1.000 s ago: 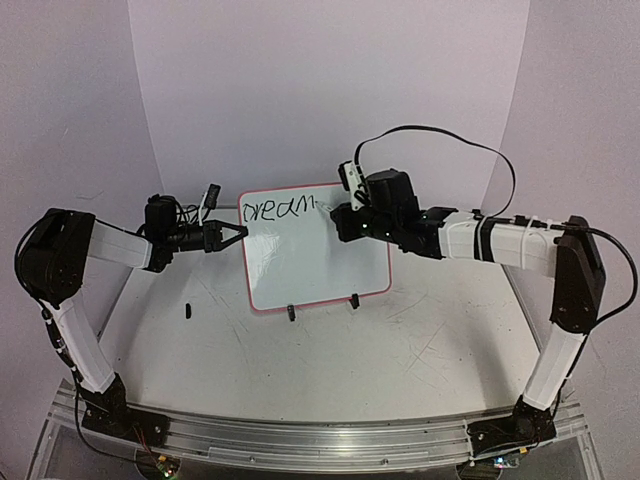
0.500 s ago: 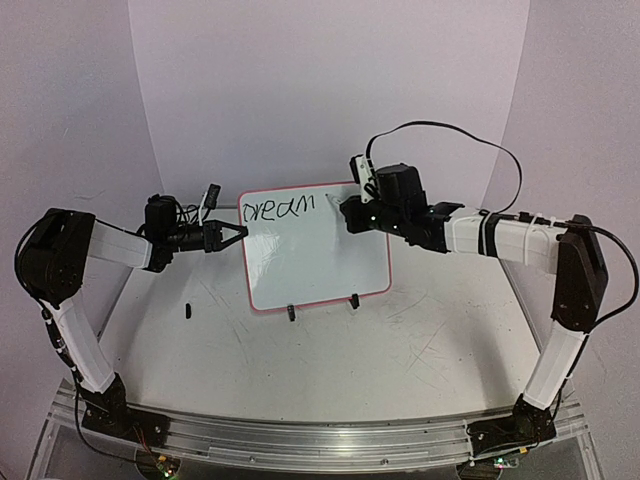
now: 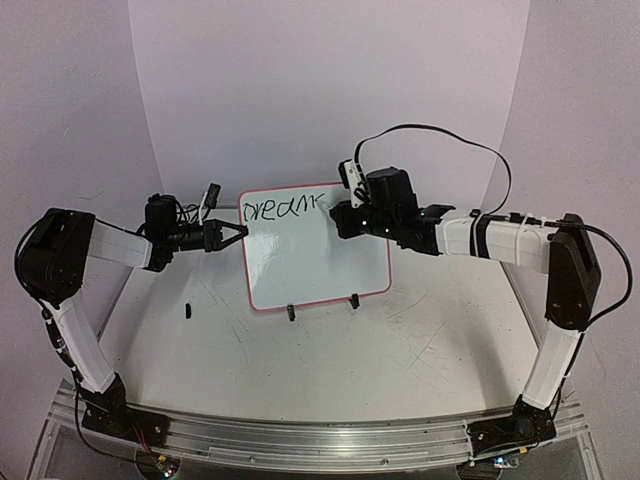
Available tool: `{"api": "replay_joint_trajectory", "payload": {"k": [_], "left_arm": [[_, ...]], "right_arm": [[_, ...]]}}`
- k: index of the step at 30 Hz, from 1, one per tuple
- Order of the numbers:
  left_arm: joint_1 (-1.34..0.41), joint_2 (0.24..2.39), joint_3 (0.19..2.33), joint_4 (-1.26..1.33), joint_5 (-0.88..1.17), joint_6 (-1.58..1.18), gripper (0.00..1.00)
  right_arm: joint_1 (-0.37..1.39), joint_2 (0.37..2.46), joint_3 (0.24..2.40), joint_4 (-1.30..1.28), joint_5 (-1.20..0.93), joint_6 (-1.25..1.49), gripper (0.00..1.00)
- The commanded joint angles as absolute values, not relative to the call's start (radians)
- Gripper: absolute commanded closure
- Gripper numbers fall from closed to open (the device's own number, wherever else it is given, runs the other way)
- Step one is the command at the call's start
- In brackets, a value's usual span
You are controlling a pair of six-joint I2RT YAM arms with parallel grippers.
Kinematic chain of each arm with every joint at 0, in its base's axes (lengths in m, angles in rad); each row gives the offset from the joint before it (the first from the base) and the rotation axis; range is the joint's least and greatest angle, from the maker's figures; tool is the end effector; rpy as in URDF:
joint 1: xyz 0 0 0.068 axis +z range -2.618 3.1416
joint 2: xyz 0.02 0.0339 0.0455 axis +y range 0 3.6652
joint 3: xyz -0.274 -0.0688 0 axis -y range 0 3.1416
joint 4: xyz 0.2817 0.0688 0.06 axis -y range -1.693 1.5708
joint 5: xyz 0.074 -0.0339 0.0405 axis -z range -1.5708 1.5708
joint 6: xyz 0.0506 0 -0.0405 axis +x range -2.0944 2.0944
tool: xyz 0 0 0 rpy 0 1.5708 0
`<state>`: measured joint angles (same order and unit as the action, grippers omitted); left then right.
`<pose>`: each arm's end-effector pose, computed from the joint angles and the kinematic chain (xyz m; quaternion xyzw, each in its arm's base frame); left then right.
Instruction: Write a sentence on the whiteboard
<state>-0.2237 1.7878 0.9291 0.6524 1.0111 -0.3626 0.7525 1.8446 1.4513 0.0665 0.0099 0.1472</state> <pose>0.3875 -0.1321 0.1864 0.2575 0.6986 -0.5193 0.4195 0.3619 0.3381 0.2848 -0.2395 0.7766 0.2497 0.5264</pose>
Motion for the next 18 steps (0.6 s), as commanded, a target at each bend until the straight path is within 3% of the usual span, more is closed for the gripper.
{"api": "replay_joint_trajectory", "payload": {"k": [1, 18], "left_arm": [[-0.231, 1.793, 0.971, 0.675, 1.002, -0.305, 1.0], [-0.231, 1.792, 0.965, 0.674, 1.002, -0.304, 1.0]], "right_arm": [[0.755, 1.841, 1.449, 0.087, 0.013, 0.154, 1.0], [0.753, 1.76, 1.337, 0.076, 0.147, 0.169, 1.0]]}}
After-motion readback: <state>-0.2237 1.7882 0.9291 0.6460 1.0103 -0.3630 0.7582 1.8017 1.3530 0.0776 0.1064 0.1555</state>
